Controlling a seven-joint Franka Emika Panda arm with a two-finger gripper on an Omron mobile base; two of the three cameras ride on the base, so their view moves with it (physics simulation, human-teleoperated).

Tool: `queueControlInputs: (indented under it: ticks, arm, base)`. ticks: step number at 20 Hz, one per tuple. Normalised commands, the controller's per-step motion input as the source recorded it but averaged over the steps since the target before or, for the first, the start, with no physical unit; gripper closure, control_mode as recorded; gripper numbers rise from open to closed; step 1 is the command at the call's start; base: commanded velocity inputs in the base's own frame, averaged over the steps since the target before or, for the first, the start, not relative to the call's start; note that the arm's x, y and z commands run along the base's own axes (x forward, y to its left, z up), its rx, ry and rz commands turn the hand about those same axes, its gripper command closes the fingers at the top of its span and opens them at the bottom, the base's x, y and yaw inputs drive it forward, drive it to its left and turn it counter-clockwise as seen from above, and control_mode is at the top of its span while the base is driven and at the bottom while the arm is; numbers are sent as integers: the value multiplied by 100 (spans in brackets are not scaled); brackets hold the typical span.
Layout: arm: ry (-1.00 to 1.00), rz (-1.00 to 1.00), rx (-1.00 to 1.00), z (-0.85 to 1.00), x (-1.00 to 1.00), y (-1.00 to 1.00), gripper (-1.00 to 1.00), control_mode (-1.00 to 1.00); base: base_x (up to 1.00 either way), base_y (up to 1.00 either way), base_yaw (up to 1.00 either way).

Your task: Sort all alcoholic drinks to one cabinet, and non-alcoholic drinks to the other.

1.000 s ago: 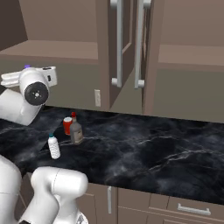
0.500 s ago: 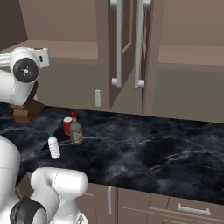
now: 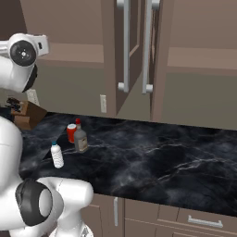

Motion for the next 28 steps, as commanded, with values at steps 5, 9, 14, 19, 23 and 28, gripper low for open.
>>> queueControlInputs:
  ticks: [5, 9, 14, 19, 23, 28]
  arm:
    - [0, -4, 0, 31, 30, 17, 100, -100]
    - [0, -4, 0, 18, 29, 10, 100, -100]
    - [-3, -5, 0, 20, 23, 9, 100, -100]
    - [-7, -5, 0, 12, 31, 8, 100, -100]
    - [-4, -3, 0, 4, 39, 1, 100, -100]
    - [0, -3, 1, 0, 46, 0, 100, -100]
  base:
    - [0, 0, 0]
    - [0, 0, 0]
    - [0, 0, 0]
    - [0, 0, 0]
    - [0, 0, 0]
    - [0, 0, 0]
